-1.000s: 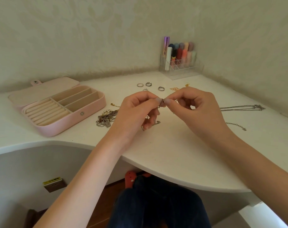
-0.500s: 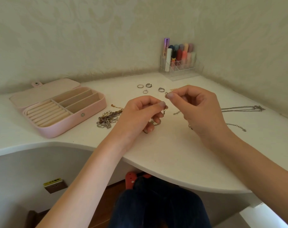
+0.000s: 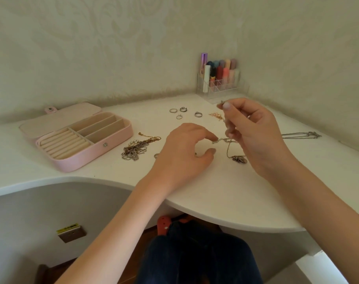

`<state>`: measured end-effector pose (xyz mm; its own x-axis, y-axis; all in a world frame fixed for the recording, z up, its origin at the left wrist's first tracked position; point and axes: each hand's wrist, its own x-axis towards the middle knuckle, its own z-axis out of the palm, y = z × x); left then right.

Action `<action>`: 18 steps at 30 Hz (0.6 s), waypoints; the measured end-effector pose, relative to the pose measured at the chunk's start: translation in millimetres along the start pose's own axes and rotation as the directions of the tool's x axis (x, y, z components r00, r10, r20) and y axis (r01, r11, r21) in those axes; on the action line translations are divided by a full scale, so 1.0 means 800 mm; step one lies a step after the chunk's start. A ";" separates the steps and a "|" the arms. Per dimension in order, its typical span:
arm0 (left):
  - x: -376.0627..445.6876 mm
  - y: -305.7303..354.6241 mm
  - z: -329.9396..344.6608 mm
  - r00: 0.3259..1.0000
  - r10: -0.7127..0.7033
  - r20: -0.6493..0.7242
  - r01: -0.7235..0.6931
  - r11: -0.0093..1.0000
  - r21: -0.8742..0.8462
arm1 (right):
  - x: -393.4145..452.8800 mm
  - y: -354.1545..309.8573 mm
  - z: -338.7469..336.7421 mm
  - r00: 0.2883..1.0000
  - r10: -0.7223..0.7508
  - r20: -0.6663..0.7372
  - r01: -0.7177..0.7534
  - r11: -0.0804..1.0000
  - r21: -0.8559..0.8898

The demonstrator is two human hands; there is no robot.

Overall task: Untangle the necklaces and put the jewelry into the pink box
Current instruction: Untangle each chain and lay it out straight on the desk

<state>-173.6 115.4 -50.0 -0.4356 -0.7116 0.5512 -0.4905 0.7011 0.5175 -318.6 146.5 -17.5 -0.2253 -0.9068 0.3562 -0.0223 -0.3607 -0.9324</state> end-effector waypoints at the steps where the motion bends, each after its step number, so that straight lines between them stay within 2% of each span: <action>1: 0.002 0.003 0.002 0.999 -0.011 0.046 0.011 1.000 0.003 | 0.002 -0.002 -0.003 1.000 0.001 -0.013 0.000 0.999 0.034; 4: 0.008 0.017 0.013 0.994 -0.049 0.102 0.049 0.999 0.003 | 0.007 -0.009 -0.015 0.997 0.029 -0.066 -0.016 0.980 0.199; 8: 0.017 0.036 0.032 0.995 -0.078 0.060 0.080 0.996 -0.029 | 0.015 -0.020 -0.042 0.987 0.035 -0.154 0.020 0.940 0.340; 11: 0.024 0.045 0.045 0.974 -0.112 0.196 0.107 0.993 0.040 | 0.021 -0.031 -0.068 0.978 0.020 -0.208 0.062 0.921 0.385; 15: 0.024 0.049 0.047 0.972 -0.073 0.221 0.059 0.996 0.070 | 0.020 -0.035 -0.101 0.959 0.028 -0.282 0.084 0.922 0.378; 18: 0.018 0.045 0.039 0.979 -0.013 0.205 -0.015 0.991 0.132 | 0.009 -0.022 -0.121 0.947 0.038 -0.320 0.042 0.970 0.239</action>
<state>-221.0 128.9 -43.6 -0.5745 -0.7147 0.3990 -0.5795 0.6994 0.4185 -413.9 167.3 -4.4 -0.5258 -0.8025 0.2822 0.2019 -0.4400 -0.8750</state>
